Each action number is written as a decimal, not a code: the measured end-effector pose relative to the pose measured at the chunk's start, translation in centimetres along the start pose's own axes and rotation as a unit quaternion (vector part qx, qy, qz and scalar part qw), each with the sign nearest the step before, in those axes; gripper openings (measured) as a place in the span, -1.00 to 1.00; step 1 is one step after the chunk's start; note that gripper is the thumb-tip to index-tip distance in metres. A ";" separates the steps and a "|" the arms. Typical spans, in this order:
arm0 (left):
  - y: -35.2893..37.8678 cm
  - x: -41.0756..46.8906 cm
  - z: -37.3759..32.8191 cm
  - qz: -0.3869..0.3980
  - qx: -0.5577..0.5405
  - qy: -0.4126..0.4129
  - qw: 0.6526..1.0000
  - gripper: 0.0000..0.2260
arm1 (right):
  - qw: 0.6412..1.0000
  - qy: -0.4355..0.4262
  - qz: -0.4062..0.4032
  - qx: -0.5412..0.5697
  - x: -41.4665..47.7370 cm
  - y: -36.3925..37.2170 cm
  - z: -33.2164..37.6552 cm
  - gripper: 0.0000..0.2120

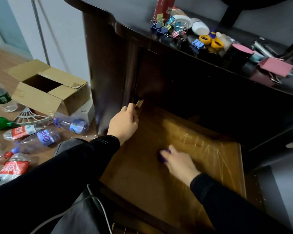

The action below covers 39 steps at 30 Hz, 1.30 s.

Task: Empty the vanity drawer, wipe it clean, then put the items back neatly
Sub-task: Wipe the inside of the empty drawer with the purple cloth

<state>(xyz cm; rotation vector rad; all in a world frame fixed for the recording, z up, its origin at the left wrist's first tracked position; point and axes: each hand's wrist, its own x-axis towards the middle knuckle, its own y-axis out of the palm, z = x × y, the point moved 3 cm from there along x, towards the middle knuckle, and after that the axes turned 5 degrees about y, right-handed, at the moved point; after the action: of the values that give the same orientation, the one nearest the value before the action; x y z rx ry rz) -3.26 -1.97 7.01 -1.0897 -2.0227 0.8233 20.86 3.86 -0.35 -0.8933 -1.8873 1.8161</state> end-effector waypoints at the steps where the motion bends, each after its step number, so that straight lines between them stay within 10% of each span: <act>1: 0.0 0.0 -0.1 0.005 0.003 0.001 1.000 -0.78 | 0.999 -0.043 0.018 0.006 -2.1 0.5 1.0 -0.63; 5: 0.0 -0.2 -0.6 0.007 0.084 0.044 0.995 -0.67 | 0.988 -0.139 0.070 0.021 -5.7 0.7 1.4 -0.61; 10: 0.2 -1.1 -2.7 0.018 0.243 0.255 0.936 -0.63 | 1.000 0.011 0.006 0.015 0.5 -0.7 -2.4 -0.66; 13: 2.8 -2.4 -3.8 0.155 0.235 0.342 0.897 -0.64 | 0.998 0.061 0.011 -0.007 2.9 -0.7 -2.7 -0.67; 23: 9.3 -2.6 -1.9 0.445 0.240 0.183 0.843 -0.27 | 0.992 -0.106 0.063 0.020 -6.9 0.6 0.9 -0.61; 31: 9.9 -2.7 -2.1 0.418 0.260 0.188 0.850 -0.30 | 0.998 0.025 0.025 0.051 0.8 -0.8 -1.6 -0.68; 39: 9.6 -2.4 -2.4 0.429 0.235 0.181 0.853 -0.34 | 0.964 -0.206 0.154 0.063 -8.4 0.5 2.6 -0.73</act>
<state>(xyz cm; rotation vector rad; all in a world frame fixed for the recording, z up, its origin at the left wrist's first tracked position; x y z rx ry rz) 3.81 0.74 0.18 -1.6935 -0.8814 1.3303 25.37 -3.67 0.20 -0.8514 -1.9164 2.4413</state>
